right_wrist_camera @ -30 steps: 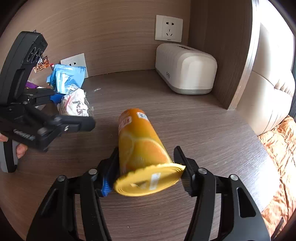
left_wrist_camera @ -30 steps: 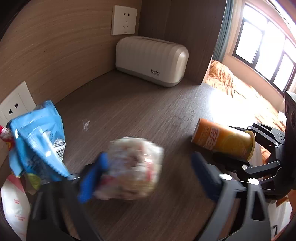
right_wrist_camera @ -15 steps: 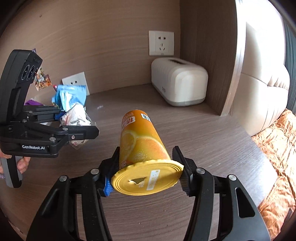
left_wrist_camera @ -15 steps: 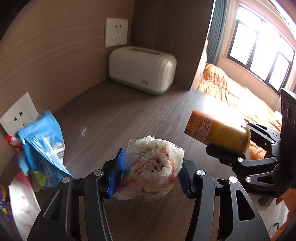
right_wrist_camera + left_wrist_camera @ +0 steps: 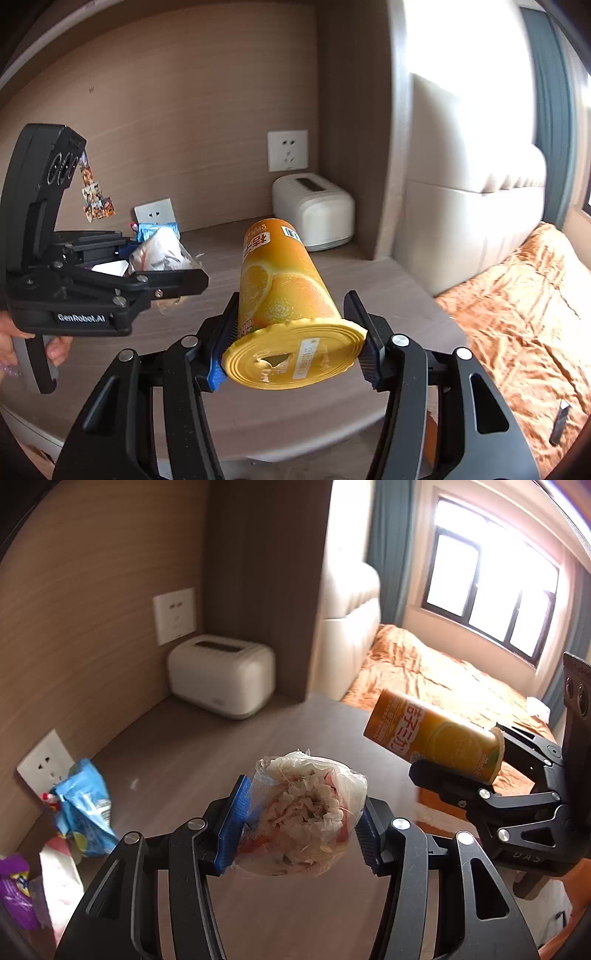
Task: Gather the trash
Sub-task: 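Carry wrapper ball and orange can to the bin and release them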
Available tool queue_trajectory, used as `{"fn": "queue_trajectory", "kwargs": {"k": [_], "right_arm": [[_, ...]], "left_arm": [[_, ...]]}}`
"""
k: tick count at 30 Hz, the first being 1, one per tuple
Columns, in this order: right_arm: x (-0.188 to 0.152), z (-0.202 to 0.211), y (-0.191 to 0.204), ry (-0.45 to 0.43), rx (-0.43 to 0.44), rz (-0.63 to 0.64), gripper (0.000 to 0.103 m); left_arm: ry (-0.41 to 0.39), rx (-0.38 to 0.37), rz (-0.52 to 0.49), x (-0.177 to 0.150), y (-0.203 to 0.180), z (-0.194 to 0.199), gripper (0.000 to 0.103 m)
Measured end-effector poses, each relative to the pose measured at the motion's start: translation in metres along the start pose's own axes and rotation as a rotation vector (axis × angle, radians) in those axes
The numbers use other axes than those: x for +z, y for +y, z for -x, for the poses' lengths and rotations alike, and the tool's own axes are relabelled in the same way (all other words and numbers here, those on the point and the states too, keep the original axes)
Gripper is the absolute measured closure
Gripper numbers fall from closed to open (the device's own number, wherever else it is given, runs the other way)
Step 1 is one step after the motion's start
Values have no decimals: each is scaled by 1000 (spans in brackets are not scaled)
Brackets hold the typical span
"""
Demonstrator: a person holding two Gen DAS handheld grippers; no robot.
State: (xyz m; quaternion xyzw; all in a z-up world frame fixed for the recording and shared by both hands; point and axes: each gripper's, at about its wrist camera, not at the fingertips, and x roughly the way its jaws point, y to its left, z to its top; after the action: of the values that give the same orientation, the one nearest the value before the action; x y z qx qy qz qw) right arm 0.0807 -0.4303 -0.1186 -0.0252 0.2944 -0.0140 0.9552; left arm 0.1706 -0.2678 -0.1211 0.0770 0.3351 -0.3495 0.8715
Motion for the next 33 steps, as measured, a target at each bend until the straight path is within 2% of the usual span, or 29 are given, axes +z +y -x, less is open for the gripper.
{"fn": "queue_trajectory", "kwargs": {"k": [10, 19, 26, 29, 33], "right_arm": [[-35, 88, -27, -15, -100, -58, 47], [-87, 149, -56, 4, -187, -141, 47], [-140, 158, -83, 68, -213, -237, 47], [-163, 155, -95, 95, -221, -296, 47], [-197, 139, -108, 141, -241, -363, 47]], "left_arm": [[-10, -90, -71, -15, -93, 20, 51], [43, -164, -136, -46, -176, 13, 50], [131, -200, -196, -78, -216, -19, 50], [169, -214, -244, -96, -231, -41, 50], [256, -274, -281, -127, -246, -83, 50]]}}
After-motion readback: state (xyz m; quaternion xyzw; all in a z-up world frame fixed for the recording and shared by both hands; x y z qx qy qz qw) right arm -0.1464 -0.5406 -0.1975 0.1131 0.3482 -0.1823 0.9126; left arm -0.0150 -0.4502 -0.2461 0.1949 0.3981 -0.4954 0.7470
